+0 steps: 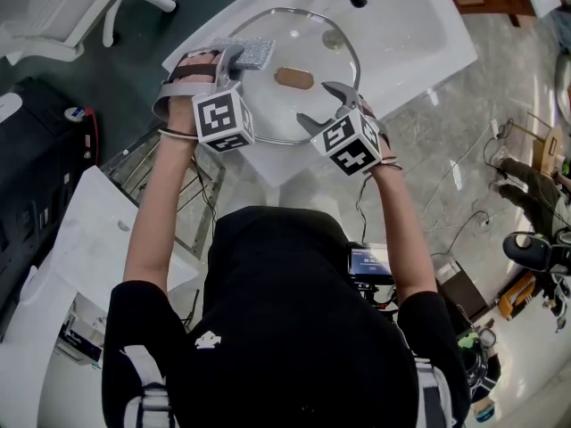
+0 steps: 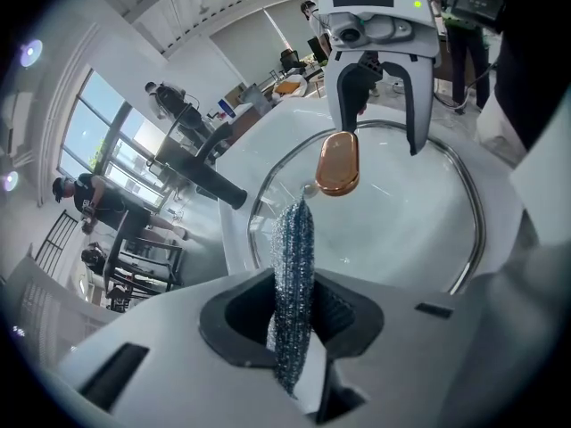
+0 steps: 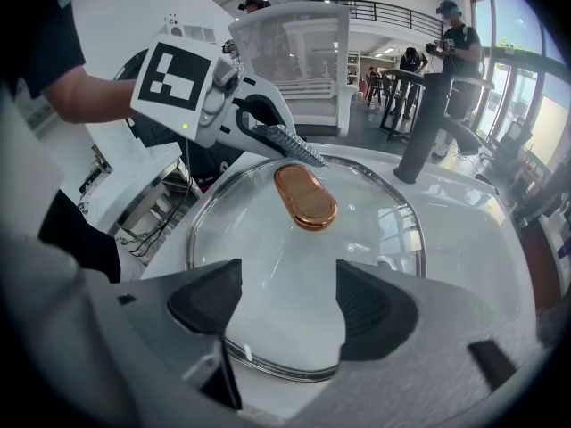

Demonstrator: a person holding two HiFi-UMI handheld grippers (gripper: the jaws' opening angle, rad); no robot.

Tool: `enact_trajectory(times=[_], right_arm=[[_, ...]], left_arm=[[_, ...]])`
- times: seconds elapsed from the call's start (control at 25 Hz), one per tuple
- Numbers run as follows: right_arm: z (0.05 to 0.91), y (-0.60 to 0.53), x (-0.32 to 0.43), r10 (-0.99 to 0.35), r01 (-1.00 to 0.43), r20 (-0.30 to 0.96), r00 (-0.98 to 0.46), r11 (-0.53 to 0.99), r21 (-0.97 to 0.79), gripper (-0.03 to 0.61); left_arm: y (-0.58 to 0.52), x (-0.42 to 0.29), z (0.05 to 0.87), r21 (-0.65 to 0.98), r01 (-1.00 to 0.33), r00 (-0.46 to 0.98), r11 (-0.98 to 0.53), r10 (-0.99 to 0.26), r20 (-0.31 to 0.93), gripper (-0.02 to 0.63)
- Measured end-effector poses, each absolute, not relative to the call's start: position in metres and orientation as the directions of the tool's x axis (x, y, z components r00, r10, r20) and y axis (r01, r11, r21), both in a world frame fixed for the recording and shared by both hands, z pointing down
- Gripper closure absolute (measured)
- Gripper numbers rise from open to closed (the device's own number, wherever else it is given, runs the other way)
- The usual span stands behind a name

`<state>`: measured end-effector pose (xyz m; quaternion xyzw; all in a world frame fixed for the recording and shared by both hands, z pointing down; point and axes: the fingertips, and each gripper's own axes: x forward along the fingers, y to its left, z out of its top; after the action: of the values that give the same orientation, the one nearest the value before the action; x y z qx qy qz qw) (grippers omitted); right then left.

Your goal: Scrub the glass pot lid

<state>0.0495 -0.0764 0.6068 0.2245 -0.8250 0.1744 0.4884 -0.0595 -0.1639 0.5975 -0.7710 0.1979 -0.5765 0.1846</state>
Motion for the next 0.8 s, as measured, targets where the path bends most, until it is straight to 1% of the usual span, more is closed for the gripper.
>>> enact_trajectory(times=[0.8], right_arm=[[0.6070,-0.0764,0.0498,-0.193,-0.541,0.890,-0.414,0.838,-0.070,0.259]], left_arm=[[-0.1639,-0.0565,0.5995,-0.523,-0.085,0.262,-0.848,-0.525,0.810,0.545]])
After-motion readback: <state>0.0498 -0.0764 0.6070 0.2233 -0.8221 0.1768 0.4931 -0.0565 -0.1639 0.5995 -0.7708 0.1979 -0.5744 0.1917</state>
